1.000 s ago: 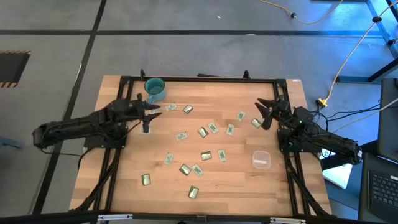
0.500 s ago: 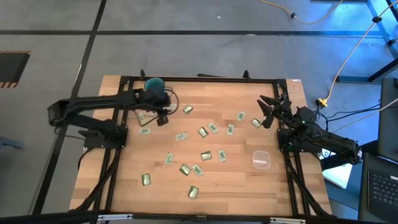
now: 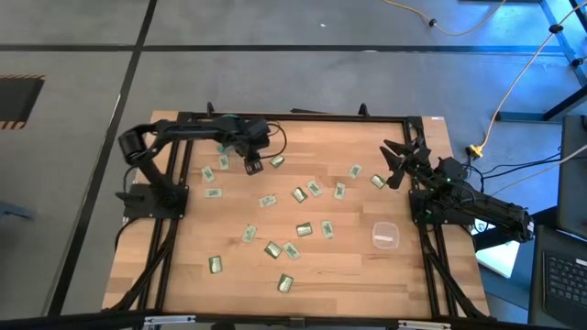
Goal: Pick and place items into bin
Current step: Put the white stevia packet into the transparent bin
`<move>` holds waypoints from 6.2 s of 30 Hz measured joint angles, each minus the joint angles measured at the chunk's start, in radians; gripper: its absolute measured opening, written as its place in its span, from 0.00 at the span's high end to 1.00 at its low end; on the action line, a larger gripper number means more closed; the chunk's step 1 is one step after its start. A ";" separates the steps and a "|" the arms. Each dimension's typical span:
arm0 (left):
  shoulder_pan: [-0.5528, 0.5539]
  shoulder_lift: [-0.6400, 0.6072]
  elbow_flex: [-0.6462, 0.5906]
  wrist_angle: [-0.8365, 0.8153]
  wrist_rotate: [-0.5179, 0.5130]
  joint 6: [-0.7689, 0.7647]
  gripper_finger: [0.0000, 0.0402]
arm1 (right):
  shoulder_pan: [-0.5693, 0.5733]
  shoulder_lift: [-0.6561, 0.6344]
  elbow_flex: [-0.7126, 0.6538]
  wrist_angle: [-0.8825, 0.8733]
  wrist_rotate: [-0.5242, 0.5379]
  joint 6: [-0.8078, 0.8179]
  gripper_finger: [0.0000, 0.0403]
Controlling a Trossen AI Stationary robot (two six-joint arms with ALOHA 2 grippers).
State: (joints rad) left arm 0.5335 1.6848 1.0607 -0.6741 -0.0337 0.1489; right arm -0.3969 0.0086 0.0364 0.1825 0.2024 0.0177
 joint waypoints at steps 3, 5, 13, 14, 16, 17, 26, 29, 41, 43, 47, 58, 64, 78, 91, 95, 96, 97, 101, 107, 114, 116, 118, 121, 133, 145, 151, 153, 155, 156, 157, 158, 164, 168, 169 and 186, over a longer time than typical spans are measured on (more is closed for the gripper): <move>0.000 0.046 0.031 -0.001 -0.002 0.006 0.69 | 0.000 0.000 0.000 0.000 0.000 0.000 0.67; 0.000 0.071 0.046 0.002 -0.006 0.026 0.69 | 0.000 0.000 0.000 0.000 0.000 0.000 0.67; 0.000 0.143 0.060 0.002 -0.036 0.049 0.76 | 0.000 0.000 0.000 0.000 0.000 -0.001 0.67; 0.000 0.151 0.060 0.002 -0.052 0.049 0.77 | 0.000 0.000 0.000 0.000 0.000 -0.001 0.67; 0.000 0.167 0.060 0.003 -0.076 0.049 0.78 | 0.000 0.000 0.000 0.000 0.000 -0.002 0.67; 0.001 0.173 0.061 0.003 -0.079 0.049 0.78 | 0.000 0.000 0.000 0.000 0.000 -0.004 0.67; 0.002 0.185 0.063 0.004 -0.058 0.048 0.81 | 0.000 0.000 0.000 0.000 0.000 -0.004 0.67; 0.003 0.186 0.063 0.004 -0.041 0.049 0.84 | 0.000 0.000 0.000 0.000 0.000 -0.004 0.67; 0.002 0.185 0.068 -0.009 -0.032 0.047 0.99 | 0.000 0.000 0.000 0.000 0.000 -0.004 0.67; -0.005 0.182 0.080 -0.031 -0.014 0.044 0.99 | 0.000 0.000 0.000 0.000 0.000 -0.004 0.67; -0.026 0.149 0.125 -0.049 0.020 0.046 0.99 | 0.000 0.000 0.000 0.000 0.000 -0.004 0.67; -0.022 -0.043 0.184 -0.100 -0.001 0.048 0.99 | 0.000 0.000 0.000 0.000 0.000 -0.004 0.67; 0.033 -0.178 0.184 -0.164 -0.159 -0.008 0.99 | 0.000 0.000 0.000 0.000 0.000 -0.004 0.67; 0.126 -0.217 0.186 -0.218 -0.043 -0.054 0.99 | 0.000 0.000 0.000 0.000 0.000 -0.004 0.67; -0.008 -0.217 0.186 -0.191 -0.005 -0.005 0.99 | 0.000 0.001 0.000 -0.004 -0.027 -0.047 0.67; -0.038 -0.217 0.185 -0.141 0.036 -0.005 0.99 | 0.000 0.025 0.000 -0.038 -0.147 -0.157 0.67; -0.043 -0.217 0.185 -0.119 0.059 -0.011 0.99 | 0.000 0.033 0.000 -0.059 -0.169 -0.176 0.67; -0.049 -0.217 0.185 -0.097 0.083 -0.021 0.99 | 0.000 0.042 0.001 -0.090 -0.182 -0.189 0.67; -0.075 -0.217 0.186 -0.015 0.206 -0.050 0.99 | 0.000 0.093 -0.025 -0.109 -0.188 -0.289 0.67; -0.140 -0.217 0.186 0.019 0.323 -0.047 0.99 | 0.019 0.228 -0.026 0.085 -0.316 -0.390 0.67; -0.204 -0.217 0.186 0.062 0.348 -0.047 0.99 | 0.124 0.495 0.143 0.166 -0.353 -0.419 0.67; -0.218 -0.217 0.185 0.078 0.359 -0.048 0.99 | 0.158 0.605 0.213 0.167 -0.354 -0.434 0.67; -0.229 -0.217 0.186 0.082 0.361 -0.047 0.99 | 0.190 0.719 0.279 0.167 -0.354 -0.469 0.67; -0.240 -0.217 0.186 0.081 0.363 -0.048 0.99 | 0.231 0.890 0.382 0.163 -0.353 -0.528 0.67; -0.281 -0.217 0.185 0.081 0.421 -0.013 0.99 | 0.309 1.357 0.723 0.164 -0.350 -0.774 0.67; -0.286 -0.217 0.186 0.081 0.418 -0.013 0.99 | 0.344 1.498 0.865 0.166 -0.352 -0.844 0.67; -0.290 -0.217 0.185 0.081 0.417 -0.007 0.99 | 0.344 1.534 0.866 0.205 -0.351 -0.865 0.67; -0.291 -0.217 0.185 0.083 0.418 -0.005 0.99 | 0.343 1.545 0.866 0.241 -0.351 -0.869 0.67; -0.292 -0.217 0.186 0.083 0.419 -0.004 0.99 | 0.343 1.552 0.866 0.264 -0.344 -0.870 0.67; -0.292 -0.217 0.186 0.084 0.419 -0.004 0.99 | 0.343 1.555 0.866 0.269 -0.328 -0.871 0.67; -0.292 -0.217 0.186 0.084 0.419 -0.004 0.99 | 0.344 1.556 0.866 0.270 -0.314 -0.872 0.67; -0.293 -0.217 0.185 0.087 0.419 -0.005 0.99 | 0.343 1.557 0.866 0.271 -0.304 -0.872 0.67; -0.298 -0.217 0.186 0.109 0.421 -0.004 0.99 | 0.343 1.557 0.866 0.254 -0.300 -0.865 0.67; -0.298 -0.217 0.185 0.110 0.421 -0.005 0.99 | 0.343 1.557 0.866 0.236 -0.299 -0.856 0.67; -0.298 -0.217 0.185 0.110 0.421 -0.005 0.99 | 0.343 1.557 0.866 0.234 -0.298 -0.852 0.67; -0.298 -0.217 0.185 0.110 0.421 -0.004 0.99 | 0.343 1.556 0.866 0.232 -0.228 -0.812 0.85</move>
State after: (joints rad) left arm 0.2359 1.4677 1.2461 -0.5640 0.3874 0.1448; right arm -0.0540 1.5650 0.9020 0.4141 -0.0254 -0.7944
